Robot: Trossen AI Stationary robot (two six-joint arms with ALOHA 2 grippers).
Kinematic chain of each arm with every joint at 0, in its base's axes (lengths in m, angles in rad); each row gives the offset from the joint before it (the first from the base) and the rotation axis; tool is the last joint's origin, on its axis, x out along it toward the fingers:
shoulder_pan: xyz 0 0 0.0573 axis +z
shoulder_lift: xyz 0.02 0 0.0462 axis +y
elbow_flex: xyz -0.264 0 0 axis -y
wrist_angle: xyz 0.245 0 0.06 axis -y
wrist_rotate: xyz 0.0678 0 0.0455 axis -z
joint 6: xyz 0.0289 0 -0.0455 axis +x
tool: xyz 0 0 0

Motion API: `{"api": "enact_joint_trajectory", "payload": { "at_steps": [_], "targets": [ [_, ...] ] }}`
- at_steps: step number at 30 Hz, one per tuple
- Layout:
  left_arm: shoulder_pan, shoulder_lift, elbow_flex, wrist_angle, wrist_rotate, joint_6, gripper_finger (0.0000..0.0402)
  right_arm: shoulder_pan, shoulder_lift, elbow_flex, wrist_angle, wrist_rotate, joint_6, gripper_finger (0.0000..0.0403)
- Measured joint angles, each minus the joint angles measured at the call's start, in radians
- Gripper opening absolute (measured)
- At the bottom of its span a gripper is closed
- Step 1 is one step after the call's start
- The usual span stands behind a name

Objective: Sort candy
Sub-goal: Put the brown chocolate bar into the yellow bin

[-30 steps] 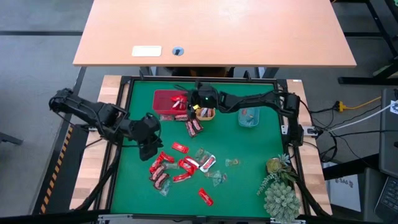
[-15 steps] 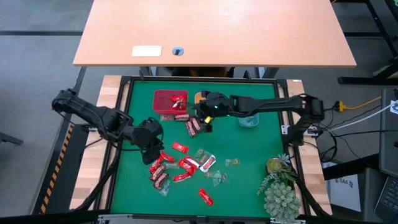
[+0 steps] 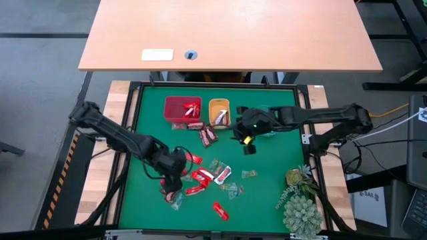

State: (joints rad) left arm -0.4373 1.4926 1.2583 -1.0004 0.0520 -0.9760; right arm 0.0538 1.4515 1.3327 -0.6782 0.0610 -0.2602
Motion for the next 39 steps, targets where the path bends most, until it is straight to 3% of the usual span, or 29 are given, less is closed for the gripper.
{"api": "enact_joint_trajectory", "payload": {
  "at_steps": [7,15,39],
  "targets": [
    [-0.045,0.133,0.000,0.023,0.037,-0.115,0.0163,0.053,-0.019,0.000,-0.169,0.000,0.026,0.0163],
    [-0.064,0.240,0.000,0.052,0.041,-0.177,0.0163,0.093,-0.017,0.000,-0.198,0.000,0.028,0.0163],
    [-0.132,0.343,0.000,0.086,-0.042,-0.335,0.0163,0.097,-0.015,0.000,-0.225,-0.001,0.028,0.0163]
  ]
}}
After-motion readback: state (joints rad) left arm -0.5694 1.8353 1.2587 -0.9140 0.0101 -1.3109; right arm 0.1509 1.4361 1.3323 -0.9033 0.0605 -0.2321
